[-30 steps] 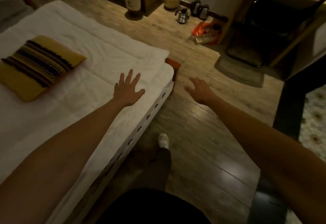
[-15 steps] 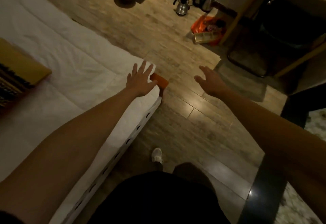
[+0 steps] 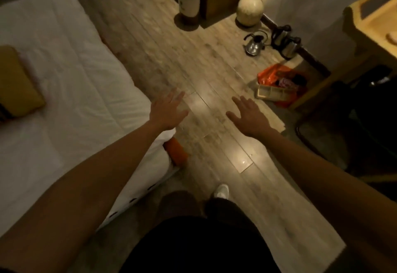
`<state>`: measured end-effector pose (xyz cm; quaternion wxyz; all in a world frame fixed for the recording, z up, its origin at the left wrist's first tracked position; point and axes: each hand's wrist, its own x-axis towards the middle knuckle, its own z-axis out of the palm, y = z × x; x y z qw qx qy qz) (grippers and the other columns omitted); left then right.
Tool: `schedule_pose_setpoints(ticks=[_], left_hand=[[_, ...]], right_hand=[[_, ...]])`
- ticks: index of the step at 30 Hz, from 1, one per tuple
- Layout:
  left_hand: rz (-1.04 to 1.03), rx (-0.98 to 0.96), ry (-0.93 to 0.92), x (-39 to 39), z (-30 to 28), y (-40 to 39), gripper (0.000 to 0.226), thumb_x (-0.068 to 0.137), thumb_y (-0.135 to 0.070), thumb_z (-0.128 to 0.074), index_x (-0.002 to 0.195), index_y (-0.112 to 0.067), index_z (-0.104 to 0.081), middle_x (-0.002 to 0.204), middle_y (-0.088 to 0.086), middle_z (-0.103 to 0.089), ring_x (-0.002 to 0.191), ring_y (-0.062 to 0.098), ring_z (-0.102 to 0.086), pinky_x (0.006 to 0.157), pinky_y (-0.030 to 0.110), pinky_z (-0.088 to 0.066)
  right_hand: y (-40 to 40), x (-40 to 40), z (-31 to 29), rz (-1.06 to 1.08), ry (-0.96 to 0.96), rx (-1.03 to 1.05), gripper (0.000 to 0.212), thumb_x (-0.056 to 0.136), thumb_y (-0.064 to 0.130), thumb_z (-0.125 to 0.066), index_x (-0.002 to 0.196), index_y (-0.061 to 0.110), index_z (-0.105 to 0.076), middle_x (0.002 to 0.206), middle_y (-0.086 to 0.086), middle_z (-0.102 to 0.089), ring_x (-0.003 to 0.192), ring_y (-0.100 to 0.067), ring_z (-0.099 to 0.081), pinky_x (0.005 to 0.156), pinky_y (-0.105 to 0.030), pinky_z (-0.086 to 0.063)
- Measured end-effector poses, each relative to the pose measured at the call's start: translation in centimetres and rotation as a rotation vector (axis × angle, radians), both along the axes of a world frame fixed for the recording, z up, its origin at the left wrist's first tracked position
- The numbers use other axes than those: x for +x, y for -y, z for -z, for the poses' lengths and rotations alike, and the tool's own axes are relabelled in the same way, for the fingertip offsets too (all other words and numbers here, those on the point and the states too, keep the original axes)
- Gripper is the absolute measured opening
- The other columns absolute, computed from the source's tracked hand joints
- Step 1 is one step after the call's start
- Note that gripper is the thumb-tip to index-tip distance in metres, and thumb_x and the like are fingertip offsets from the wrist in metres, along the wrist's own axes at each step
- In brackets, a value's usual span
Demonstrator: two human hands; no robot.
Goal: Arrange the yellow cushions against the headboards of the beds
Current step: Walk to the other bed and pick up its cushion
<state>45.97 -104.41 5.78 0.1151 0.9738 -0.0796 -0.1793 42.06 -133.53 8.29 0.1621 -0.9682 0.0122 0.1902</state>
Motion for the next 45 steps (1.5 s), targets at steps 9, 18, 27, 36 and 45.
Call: schedule_pose_setpoints(ticks=[9,18,27,36,45], left_hand=[[-0.326,-0.056,-0.043,9.6,-2.4,3.2,0.073,0.098,-0.058,-0.039,0.16,-0.031,-0.01,0.171,0.0,-0.001,0.155,0.035,0.006,0.12,0.059,-0.01],[-0.544,-0.09,-0.048,24.9,-1.0,0.7,0.075,0.097,-0.062,-0.034,0.16,-0.032,-0.006,0.17,0.002,-0.002,0.154,0.039,0.002,0.121,0.063,-0.009],[-0.802,-0.167,-0.044,36.4,-0.9,-5.2,0.08,0.093,-0.064,-0.036,0.159,-0.036,0.0,0.17,-0.004,0.008,0.155,0.032,0.011,0.121,0.062,-0.004],[-1.104,-0.1,-0.067,46.7,2.0,-15.7,0.077,0.096,-0.067,-0.032,0.158,-0.04,0.004,0.169,-0.008,0.015,0.155,0.029,0.014,0.122,0.059,0.0],[-1.46,-0.143,-0.048,56.5,1.6,-22.7,0.075,0.097,-0.065,-0.035,0.157,-0.042,0.002,0.169,-0.007,0.013,0.155,0.03,0.012,0.122,0.059,-0.003]], right_hand=[[1.5,17.9,-0.3,-0.333,0.037,-0.051,0.073,0.095,0.069,-0.029,0.158,0.033,-0.015,0.168,-0.002,-0.009,0.154,-0.028,-0.004,0.121,-0.05,-0.017],[-3.0,38.0,0.9,-0.575,0.046,-0.089,0.074,0.094,0.07,-0.026,0.158,0.035,-0.012,0.168,-0.002,-0.007,0.154,-0.027,-0.003,0.121,-0.048,-0.017],[-11.9,57.5,0.7,-0.74,0.01,-0.032,0.075,0.092,0.073,-0.028,0.157,0.038,-0.014,0.168,0.001,-0.007,0.154,-0.027,-0.005,0.118,-0.054,-0.022],[-26.3,76.6,3.1,-0.956,-0.042,0.034,0.073,0.093,0.071,-0.03,0.156,0.037,-0.015,0.168,-0.001,-0.009,0.154,-0.029,-0.007,0.117,-0.057,-0.021],[-42.5,91.4,-0.6,-1.262,-0.083,0.025,0.069,0.098,0.059,-0.038,0.158,0.031,-0.018,0.168,-0.003,-0.01,0.154,-0.028,-0.007,0.12,-0.051,-0.018]])
